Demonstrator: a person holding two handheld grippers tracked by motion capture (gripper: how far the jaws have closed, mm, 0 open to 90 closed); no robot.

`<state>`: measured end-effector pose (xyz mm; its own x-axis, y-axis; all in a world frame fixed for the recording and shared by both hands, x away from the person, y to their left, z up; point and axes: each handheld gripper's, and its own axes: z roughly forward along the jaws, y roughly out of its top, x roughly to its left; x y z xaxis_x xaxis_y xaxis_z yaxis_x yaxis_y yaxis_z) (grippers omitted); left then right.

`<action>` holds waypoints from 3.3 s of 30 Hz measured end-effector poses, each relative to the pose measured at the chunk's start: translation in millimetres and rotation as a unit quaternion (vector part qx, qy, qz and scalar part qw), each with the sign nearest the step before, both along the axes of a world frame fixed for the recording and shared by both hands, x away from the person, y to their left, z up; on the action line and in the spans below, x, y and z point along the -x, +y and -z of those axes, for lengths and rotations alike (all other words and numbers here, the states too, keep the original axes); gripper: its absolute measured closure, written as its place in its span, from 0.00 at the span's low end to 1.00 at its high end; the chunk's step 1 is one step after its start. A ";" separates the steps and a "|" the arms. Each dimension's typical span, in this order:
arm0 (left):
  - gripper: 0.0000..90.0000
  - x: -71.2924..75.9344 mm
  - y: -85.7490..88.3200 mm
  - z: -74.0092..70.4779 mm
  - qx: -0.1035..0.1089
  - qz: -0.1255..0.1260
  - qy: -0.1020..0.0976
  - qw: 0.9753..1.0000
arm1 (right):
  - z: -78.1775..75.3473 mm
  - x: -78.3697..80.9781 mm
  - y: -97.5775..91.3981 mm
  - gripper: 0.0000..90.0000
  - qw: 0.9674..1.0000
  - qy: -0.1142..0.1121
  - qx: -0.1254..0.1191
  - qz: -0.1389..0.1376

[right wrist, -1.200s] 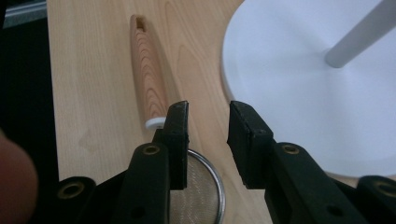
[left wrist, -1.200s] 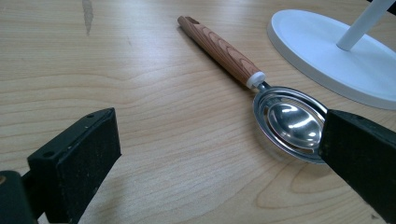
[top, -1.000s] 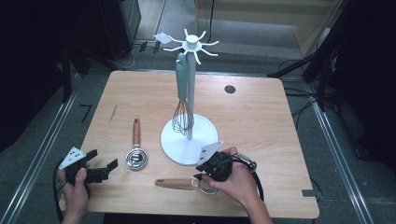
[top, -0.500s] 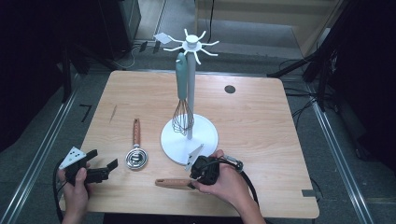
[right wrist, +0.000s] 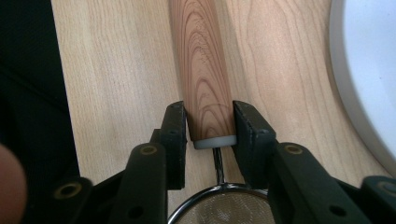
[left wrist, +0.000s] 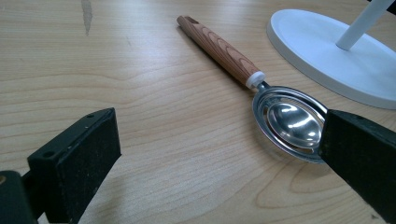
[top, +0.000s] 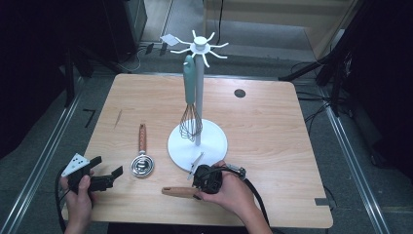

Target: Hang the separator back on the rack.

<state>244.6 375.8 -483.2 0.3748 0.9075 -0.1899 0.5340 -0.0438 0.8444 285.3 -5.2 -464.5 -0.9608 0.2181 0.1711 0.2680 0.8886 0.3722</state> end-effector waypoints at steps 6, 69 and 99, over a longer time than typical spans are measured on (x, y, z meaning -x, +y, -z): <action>0.00 0.0 0.4 0.0 0.001 0.001 -0.001 1.000 | -0.9 2.0 -1.0 0.79 1.000 0.003 -0.008 0.009; 0.00 0.1 0.8 0.0 0.004 0.000 -0.001 1.000 | -39.8 -15.0 -123.2 0.79 0.937 -0.116 -0.204 0.260; 0.00 0.0 1.2 0.1 0.006 -0.001 0.000 1.000 | -60.8 1.2 -125.0 0.79 0.871 -0.201 -0.307 0.328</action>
<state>244.6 377.0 -483.3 0.3731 0.9059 -0.2005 0.5340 -0.0330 0.8448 284.1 -130.2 -403.6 -0.6737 0.7278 0.1281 0.3819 0.1944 0.9035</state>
